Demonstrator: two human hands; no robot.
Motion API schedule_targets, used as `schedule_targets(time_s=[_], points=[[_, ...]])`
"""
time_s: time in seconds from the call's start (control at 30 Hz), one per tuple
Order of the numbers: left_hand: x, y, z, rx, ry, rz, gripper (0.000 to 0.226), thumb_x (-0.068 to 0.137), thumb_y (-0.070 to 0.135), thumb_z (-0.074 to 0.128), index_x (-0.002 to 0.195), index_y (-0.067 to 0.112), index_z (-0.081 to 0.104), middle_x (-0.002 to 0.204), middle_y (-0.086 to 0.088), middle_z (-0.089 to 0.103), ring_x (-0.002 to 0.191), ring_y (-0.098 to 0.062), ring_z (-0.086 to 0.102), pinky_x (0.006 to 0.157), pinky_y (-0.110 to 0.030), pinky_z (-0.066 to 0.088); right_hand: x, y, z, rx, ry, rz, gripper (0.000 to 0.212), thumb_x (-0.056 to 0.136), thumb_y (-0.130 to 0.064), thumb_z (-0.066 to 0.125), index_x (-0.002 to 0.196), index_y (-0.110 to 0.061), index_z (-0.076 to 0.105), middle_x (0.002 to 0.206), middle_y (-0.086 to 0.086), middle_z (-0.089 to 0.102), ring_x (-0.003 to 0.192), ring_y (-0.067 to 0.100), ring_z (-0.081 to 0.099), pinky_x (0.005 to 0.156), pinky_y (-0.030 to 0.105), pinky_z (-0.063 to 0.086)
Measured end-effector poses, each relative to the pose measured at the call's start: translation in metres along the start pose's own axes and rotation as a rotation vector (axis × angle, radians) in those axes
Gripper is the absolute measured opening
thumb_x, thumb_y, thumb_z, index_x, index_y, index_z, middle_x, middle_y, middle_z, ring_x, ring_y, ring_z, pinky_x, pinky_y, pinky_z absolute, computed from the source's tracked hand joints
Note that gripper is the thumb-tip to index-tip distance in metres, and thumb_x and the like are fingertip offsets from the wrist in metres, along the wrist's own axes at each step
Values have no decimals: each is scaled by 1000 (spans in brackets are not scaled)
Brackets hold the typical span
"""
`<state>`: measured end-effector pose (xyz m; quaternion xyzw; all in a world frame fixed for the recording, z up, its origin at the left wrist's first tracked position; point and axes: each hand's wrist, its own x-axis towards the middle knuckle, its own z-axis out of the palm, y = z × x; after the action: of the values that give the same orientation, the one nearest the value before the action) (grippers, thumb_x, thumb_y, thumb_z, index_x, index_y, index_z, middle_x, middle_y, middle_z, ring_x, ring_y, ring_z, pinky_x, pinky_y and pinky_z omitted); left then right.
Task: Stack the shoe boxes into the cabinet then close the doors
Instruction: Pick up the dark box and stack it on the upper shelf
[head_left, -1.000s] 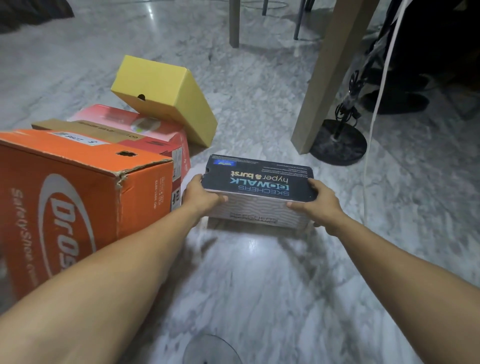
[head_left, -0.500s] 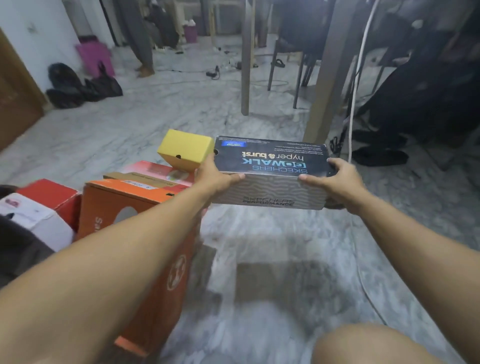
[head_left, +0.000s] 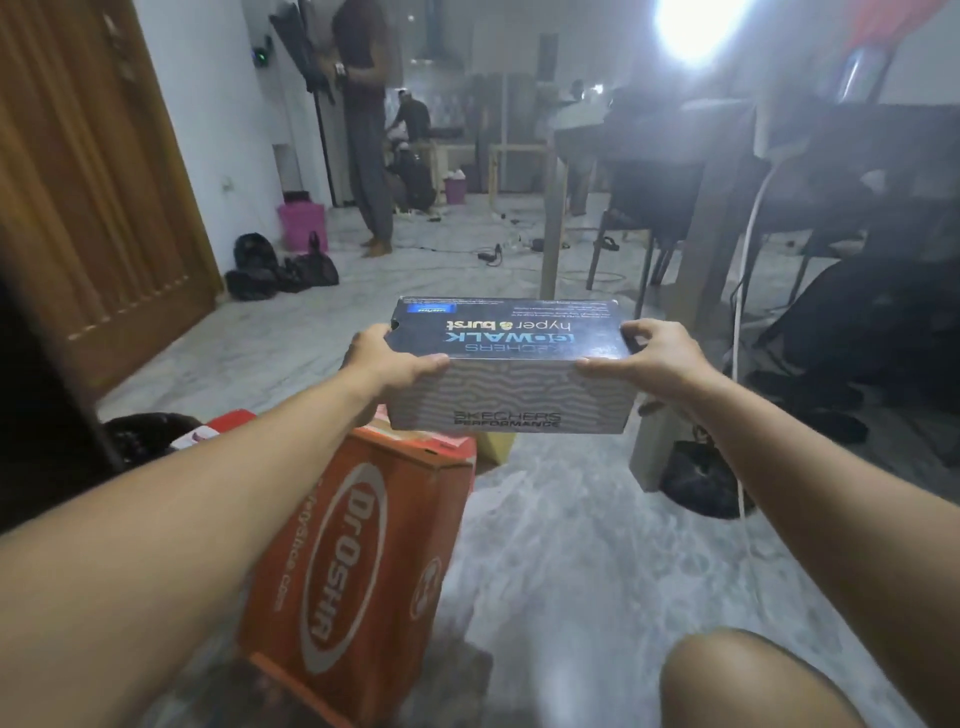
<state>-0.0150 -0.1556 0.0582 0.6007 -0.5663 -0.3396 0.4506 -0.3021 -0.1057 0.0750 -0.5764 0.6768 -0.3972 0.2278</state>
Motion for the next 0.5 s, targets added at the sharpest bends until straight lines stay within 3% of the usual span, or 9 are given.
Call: schedule_targets(time_s=[0.2, 0.33, 0.5], points=[[-18, 8, -83, -4, 59, 4, 51, 65, 27, 89, 109, 14, 67, 105, -2, 71, 95, -21, 68, 76, -32, 53, -6, -58, 21, 15, -96, -85, 63, 54, -47, 91, 101, -12, 67, 108, 5, 64, 92, 24, 69, 61, 47, 62], [-42, 9, -142, 15, 145, -9, 45, 65, 26, 89, 102, 14, 66, 102, -3, 70, 93, -22, 68, 80, -39, 57, -11, -96, 48, 69, -169, -161, 53, 49, -45, 93, 85, -13, 70, 105, 6, 66, 91, 22, 68, 58, 43, 62], [-82, 7, -209, 36, 259, -43, 47, 67, 26, 88, 105, 13, 65, 100, -2, 69, 86, -17, 66, 69, -31, 53, -26, -145, 86, 94, -290, -243, 53, 46, -44, 94, 88, -22, 70, 100, 7, 68, 86, 20, 70, 59, 40, 62]])
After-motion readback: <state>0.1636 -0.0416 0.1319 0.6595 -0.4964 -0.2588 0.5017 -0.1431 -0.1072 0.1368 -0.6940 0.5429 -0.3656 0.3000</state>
